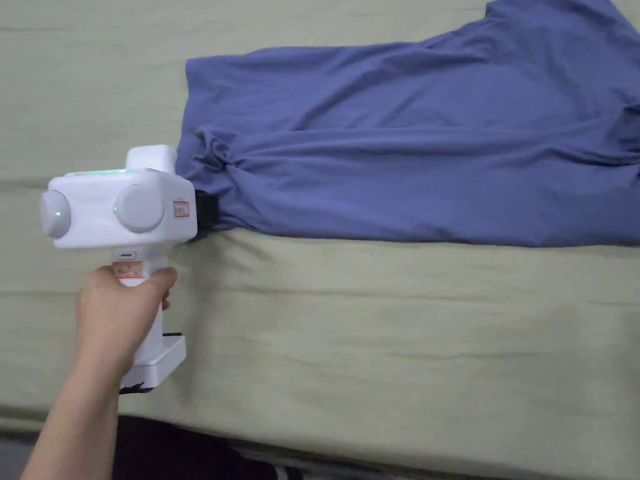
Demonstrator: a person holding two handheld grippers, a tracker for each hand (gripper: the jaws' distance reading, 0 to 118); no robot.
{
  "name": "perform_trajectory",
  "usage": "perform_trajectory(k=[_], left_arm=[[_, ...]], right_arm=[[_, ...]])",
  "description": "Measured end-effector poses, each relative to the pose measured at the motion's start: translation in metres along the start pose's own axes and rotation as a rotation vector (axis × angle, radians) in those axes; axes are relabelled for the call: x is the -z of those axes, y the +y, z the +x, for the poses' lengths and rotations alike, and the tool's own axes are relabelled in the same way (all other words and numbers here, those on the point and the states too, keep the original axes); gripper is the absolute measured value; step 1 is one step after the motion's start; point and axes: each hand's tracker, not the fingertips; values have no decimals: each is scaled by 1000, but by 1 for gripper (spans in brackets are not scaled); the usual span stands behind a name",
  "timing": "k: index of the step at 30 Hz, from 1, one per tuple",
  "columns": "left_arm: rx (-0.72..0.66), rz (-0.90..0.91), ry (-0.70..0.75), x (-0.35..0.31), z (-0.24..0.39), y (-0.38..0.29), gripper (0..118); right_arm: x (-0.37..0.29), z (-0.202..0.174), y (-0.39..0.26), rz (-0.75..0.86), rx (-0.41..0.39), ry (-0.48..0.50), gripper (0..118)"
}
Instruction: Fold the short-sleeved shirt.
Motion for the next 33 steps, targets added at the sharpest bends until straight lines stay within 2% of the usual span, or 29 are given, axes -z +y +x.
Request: perform_trajectory(k=[1, 2, 3, 4, 7, 8, 9, 10, 14, 15, 16, 18, 19, 20, 21, 22, 23, 24, 25, 26, 30, 33], left_arm=[[18, 10, 32, -5, -4, 1, 17], [-47, 15, -102, -10, -10, 2, 7], [-74, -12, -126, -15, -12, 5, 6], [-48, 3, -81, -22, -7, 5, 6], [-5, 100, -63, -50, -6, 12, 6], [9, 116, -59, -55, -4, 14, 6], [34, 129, -48, -58, -2, 16, 6], [49, 121, -42, -58, -3, 19, 6], [69, 86, -36, -50, -1, 25, 6], [75, 79, -33, -47, 0, 25, 6], [81, 72, -32, -45, 0, 25, 6], [83, 59, -32, -42, 0, 26, 6], [80, 53, -36, -40, -1, 26, 6], [76, 46, -42, -38, -2, 27, 6], [68, 41, -46, -37, -3, 27, 6], [58, 40, -57, -34, -8, 29, 6], [45, 38, -69, -34, -11, 31, 6], [42, 39, -67, -36, -13, 32, 6], [44, 43, -72, -40, -15, 32, 6], [42, 48, -82, -42, -20, 34, 6], [96, 59, -88, -58, -31, 31, 6], [166, 31, -32, -62, -38, 22, 6]], right_arm=[[5, 1, 1, -7, -1, 1, 2], [9, 2, 2, -12, 1, 6, 2], [13, 3, 4, -26, 0, 11, 2], [15, 3, 7, -32, -6, 10, 2], [21, 9, 23, -23, -15, 1, 3], [26, 14, 30, -19, -1, -22, 22], [33, 23, 38, -29, 24, -60, 93], [50, 33, 46, -86, 22, -82, 118], [96, 69, 64, -136, 9, -155, 117], [107, 77, 65, -135, 10, -164, 110], [115, 83, 66, -137, 12, -158, 98], [129, 85, 74, -174, 28, -122, 67], [133, 85, 72, -182, 46, -72, 60], [133, 83, 71, -171, 43, -64, 45], [128, 76, 74, -160, 11, -72, 9], [124, 74, 76, -145, 3, -20, 9], [121, 73, 76, -133, 58, 60, 9], [116, 69, 74, -134, 44, -4, 9], [110, 62, 75, -123, -14, -35, 9], [102, 58, 73, -117, -31, -44, 9], [58, 59, 60, -92, 13, 27, 9], [30, 54, 39, -98, 27, 28, 9]])
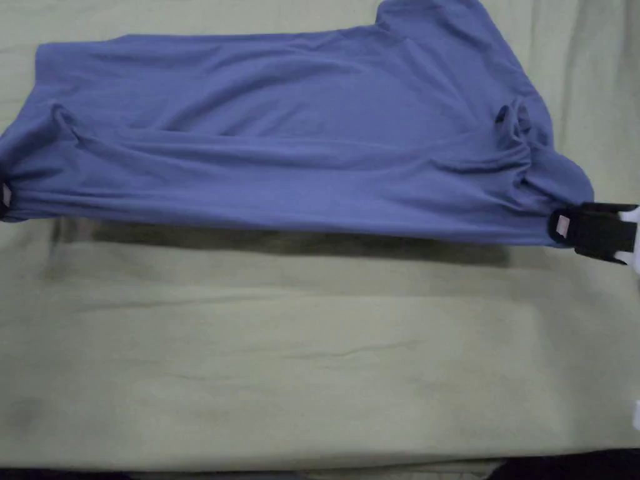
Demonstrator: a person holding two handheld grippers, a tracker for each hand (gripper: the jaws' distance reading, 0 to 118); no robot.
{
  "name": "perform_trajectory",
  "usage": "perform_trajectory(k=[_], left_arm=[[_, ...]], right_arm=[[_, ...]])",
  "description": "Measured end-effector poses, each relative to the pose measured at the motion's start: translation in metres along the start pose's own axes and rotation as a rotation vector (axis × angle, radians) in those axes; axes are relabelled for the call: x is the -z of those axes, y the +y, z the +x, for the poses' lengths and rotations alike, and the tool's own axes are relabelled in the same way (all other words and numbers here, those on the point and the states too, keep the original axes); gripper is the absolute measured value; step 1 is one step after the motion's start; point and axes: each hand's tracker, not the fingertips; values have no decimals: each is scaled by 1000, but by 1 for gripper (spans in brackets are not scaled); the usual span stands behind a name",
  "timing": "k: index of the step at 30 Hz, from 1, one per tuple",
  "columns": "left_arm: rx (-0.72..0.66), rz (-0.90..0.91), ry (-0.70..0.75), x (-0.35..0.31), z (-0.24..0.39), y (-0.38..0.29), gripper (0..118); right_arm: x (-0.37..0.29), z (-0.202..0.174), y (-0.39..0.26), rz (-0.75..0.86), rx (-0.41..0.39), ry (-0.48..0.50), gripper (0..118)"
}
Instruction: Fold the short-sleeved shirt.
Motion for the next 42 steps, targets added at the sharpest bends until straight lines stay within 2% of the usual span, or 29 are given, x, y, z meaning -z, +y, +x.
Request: perform_trajectory(k=[4, 6, 10, 11, 12, 13, 14, 16, 18, 19, 20, 21, 22, 23, 24, 25, 29, 34, 35, 36, 37, 38, 42], left_arm=[[19, -69, -16, 7, 0, -24, 6], [32, -112, -4, 19, 3, -38, 6], [28, -145, -9, 30, 6, -50, 7], [1, -148, -8, 30, 5, -50, 19], [-23, -155, 19, 29, 4, -51, 57], [-24, -164, 62, 27, 3, -55, 77], [-16, -163, 77, 22, 0, -60, 79], [-46, -126, 58, 4, -8, -70, 79], [-117, -75, 55, -26, -13, -82, 79], [-136, -44, 58, -41, -14, -86, 79], [-149, 7, 58, -61, -15, -91, 79], [-164, 58, 52, -84, -12, -96, 69], [-181, 102, 33, -106, -11, -100, 49], [-180, 176, 15, -128, -7, -104, 36], [-188, 223, 29, -143, -2, -104, 36], [-184, 238, 68, -153, 3, -105, 0], [-161, 267, 54, -152, 8, -71, 0], [-162, 309, 24, -87, -2, 32, 0], [-178, 297, -2, -64, -5, 60, 1], [-198, 262, -24, -37, -8, 88, 29], [-195, 217, -47, -9, -14, 113, 65], [-203, 168, -71, 25, -17, 136, 86], [-95, -36, 41, 140, -10, 189, 86]], right_arm=[[-7, -5, -36, -55, 30, 11, 9], [6, -6, -50, -106, 21, -7, 9], [25, -6, -54, -127, 35, -26, 9], [26, -6, -50, -132, 39, -26, 20], [24, -8, -48, -124, 37, -42, 66], [21, -10, -45, -111, 22, -78, 101], [17, -12, -44, -124, -12, -91, 115], [0, -18, -42, -85, -32, -88, 116], [-19, -22, -38, -76, -19, -71, 116], [-29, -26, -37, -44, -13, -59, 114], [-43, -32, -35, 5, -20, -37, 105], [-56, -39, -33, 48, -31, -27, 66], [-71, -46, -33, 110, -47, -17, 50], [-84, -53, -32, 162, -63, 9, 34], [-91, -60, -31, 179, -50, 26, 34], [-95, -65, -34, 235, -36, 4, 2], [-96, -76, -26, 228, -63, 43, 2], [-82, -76, -4, 236, -74, 44, 2], [-78, -76, 1, 237, -75, 43, 2], [-74, -75, 8, 233, -76, 43, 2], [-70, -74, 12, 231, -76, 43, 2], [-64, -74, 17, 230, -73, 41, 2], [-44, -73, 34, 213, -70, 25, 2]])
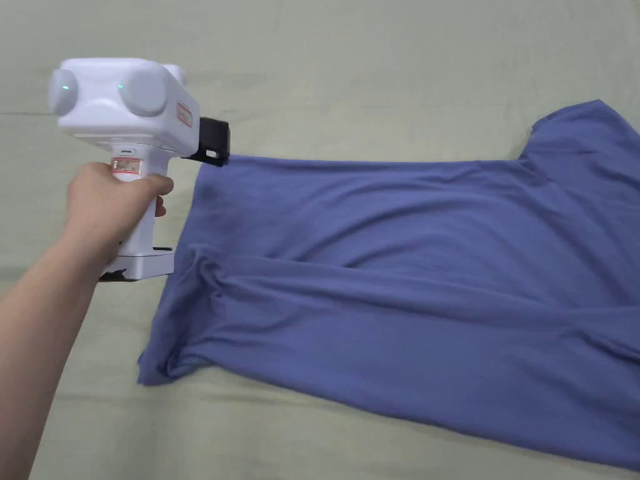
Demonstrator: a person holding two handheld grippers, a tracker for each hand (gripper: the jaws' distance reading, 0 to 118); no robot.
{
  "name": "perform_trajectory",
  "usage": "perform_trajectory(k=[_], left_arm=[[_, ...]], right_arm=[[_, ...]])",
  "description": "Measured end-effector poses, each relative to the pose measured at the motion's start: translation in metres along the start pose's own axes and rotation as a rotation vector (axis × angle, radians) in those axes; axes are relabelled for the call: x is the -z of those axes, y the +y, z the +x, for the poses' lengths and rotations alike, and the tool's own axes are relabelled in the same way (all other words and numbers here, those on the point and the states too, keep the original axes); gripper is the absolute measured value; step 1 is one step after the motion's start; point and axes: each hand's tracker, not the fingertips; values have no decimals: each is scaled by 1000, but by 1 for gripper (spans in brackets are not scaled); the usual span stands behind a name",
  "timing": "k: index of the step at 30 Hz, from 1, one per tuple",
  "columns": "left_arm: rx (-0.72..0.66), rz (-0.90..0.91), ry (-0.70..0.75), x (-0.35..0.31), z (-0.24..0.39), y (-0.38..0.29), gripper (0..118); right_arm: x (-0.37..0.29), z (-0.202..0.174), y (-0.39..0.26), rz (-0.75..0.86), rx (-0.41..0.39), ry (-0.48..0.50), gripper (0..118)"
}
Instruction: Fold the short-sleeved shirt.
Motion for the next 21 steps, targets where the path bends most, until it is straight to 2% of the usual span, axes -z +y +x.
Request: perform_trajectory(k=[3, 4, 6, 7, 8, 9, 10, 11, 13, 17, 18, 20, 21], left_arm=[[-10, -110, 50, 47, 6, 9, 86], [-25, -129, 26, 55, 5, 11, 86], [-54, -122, -38, 67, 5, 11, 81], [-42, -110, -25, 61, 7, 8, 75], [6, -74, -19, 57, 8, 8, 57], [38, -63, -41, 52, 9, 8, 10], [74, -58, -48, 47, 11, 9, 0], [66, -53, -117, 45, 8, 9, 0], [70, -44, -70, 32, 15, 11, 0], [98, 80, -115, -20, 14, 7, 0], [100, 115, -132, -34, 12, 4, 0], [105, 166, -144, -59, 8, -4, 0], [101, 184, -143, -68, 6, -7, 0]], right_arm=[[11, 3, 5, -19, 3, -9, 2], [14, 4, 6, -24, 1, -15, 2], [19, 7, 8, -39, -6, -27, 2], [21, 9, 8, -45, -8, -28, 2], [24, 10, 8, -49, -11, -27, 2], [26, 11, 8, -52, -12, -31, 2], [29, 12, 8, -56, -13, -31, 2], [33, 14, 9, -65, -10, -24, 2], [40, 16, 14, -76, -8, -13, 2], [59, 23, 54, -71, -29, -3, 2], [67, 28, 72, -77, -13, 9, 17], [101, 42, 103, -130, 22, 18, 109], [122, 51, 113, -124, 48, 29, 118]])
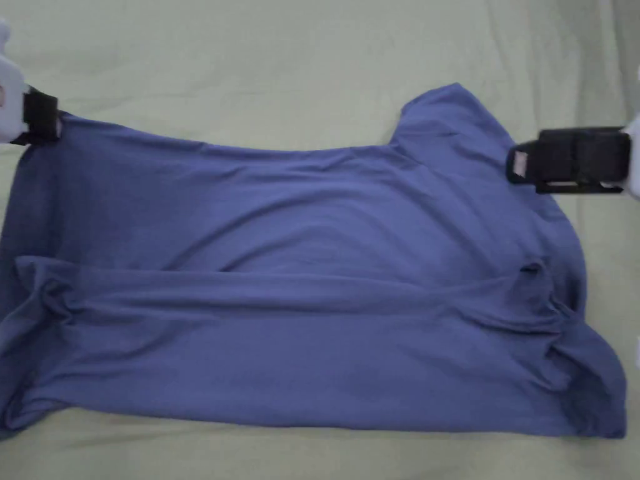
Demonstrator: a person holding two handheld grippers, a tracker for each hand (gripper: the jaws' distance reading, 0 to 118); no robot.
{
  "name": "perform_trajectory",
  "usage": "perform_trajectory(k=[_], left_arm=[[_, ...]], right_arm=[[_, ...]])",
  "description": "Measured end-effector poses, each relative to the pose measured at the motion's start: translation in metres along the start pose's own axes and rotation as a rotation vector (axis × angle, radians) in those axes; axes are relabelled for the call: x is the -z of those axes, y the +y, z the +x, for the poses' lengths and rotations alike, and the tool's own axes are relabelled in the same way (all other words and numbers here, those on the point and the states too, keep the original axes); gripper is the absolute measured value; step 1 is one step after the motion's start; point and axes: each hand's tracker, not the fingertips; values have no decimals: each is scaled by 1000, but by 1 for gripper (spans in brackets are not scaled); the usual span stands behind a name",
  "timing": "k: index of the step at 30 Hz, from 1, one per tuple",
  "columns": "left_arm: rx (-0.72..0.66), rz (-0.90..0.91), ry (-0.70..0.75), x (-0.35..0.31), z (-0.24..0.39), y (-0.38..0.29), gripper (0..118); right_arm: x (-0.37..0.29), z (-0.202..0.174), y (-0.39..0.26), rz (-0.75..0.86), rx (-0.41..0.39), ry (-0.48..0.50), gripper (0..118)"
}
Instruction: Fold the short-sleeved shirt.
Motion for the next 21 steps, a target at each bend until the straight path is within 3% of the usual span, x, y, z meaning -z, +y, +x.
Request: perform_trajectory(k=[4, 7, 8, 9, 11, 13, 14, 15, 18, 21], left_arm=[[-40, 38, -43, -27, 0, -9, 0], [-85, 21, -73, -25, -2, -12, 0], [-102, 21, -78, -24, -3, -13, 0], [-114, 20, -85, -22, -4, -14, 0], [-123, 12, -83, -19, -4, -14, 0], [-117, 5, -77, -17, -5, -12, 0], [-114, 3, -75, -18, -4, -12, 0], [-115, 3, -71, -18, -4, -12, 0], [-125, 10, -75, -29, -4, -12, 0], [-112, 20, -80, -50, -7, -19, 0]], right_arm=[[78, 30, 56, -139, 92, -119, 118], [147, 44, 62, -241, 135, -159, 115], [164, 47, 60, -290, 149, -181, 104], [175, 49, 58, -327, 163, -186, 75], [175, 45, 53, -323, 135, -202, 66], [147, 38, 54, -272, 115, -168, 3], [143, 40, 54, -263, 158, -105, 3], [136, 41, 52, -222, 206, -122, 3], [121, 34, 50, -231, 138, -136, 3], [87, 24, 49, -142, 42, -115, 3]])
